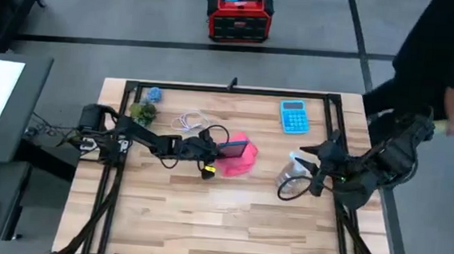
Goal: Apply microfiber cloth
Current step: Wipe the front of the cellphone with the pink microfiber cloth
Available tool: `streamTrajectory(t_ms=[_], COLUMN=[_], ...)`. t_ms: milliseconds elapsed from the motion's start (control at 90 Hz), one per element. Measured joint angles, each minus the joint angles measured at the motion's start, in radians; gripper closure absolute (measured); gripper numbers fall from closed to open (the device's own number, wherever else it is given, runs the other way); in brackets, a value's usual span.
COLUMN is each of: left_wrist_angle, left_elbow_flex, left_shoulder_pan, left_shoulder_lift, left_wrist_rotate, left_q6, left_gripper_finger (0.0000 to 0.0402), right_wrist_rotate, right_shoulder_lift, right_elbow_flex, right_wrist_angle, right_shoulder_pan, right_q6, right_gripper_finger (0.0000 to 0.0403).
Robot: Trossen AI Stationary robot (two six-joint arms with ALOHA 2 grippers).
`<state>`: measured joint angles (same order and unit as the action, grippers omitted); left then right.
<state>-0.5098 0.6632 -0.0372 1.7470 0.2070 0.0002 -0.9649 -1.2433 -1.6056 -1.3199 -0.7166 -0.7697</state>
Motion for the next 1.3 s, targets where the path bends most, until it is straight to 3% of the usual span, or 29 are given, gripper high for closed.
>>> streamTrajectory(t_ms=[144,311,456,600,678,878,1111,1300], left_wrist_angle=[0.0,0.003,0.013,0.018,0.021,0.046,0.124,0.15], left_elbow_flex=[-0.001,-0.002,-0.002,-0.002,-0.002,-0.003,-0.004,-0.004], left_shoulder_pan=[0.004,0.004,0.004,0.005,0.005,-0.007,-0.011,-0.024], left_shoulder_lift=[-0.003,-0.003,-0.004,-0.004,-0.003,-0.009,-0.06,-0.08], left_wrist_rotate=[0.003,-0.002,-0.006,-0.008,-0.008,-0.017,-0.019,-0.019], left_q6=[0.0,-0.019,-0.053,-0.081,-0.093,-0.116,-0.087,-0.074], left_gripper_finger=[0.0389,0.0389,0.0389,0.0389,0.0389,0.0389,0.0389,0.0389], right_wrist_rotate=[-0.04,-0.014,0.104,0.36,0.446,0.499,0.527,0.533], right_shoulder_lift=[-0.093,-0.195,-0.29,-0.373,-0.408,-0.501,-0.619,-0.664], right_elbow_flex=[-0.139,-0.166,-0.166,-0.165,-0.165,-0.165,-0.141,-0.073], right_wrist_angle=[0.088,0.233,0.24,0.246,0.248,0.253,0.125,0.185], right_shoulder_pan=[0.032,0.088,0.143,0.219,0.251,0.32,0.455,0.558], right_q6=[0.184,0.324,0.318,0.3,0.3,0.326,0.45,0.558], right_gripper_finger=[0.0279,0.028,0.0281,0.0281,0.0281,0.0281,0.0281,0.0281])
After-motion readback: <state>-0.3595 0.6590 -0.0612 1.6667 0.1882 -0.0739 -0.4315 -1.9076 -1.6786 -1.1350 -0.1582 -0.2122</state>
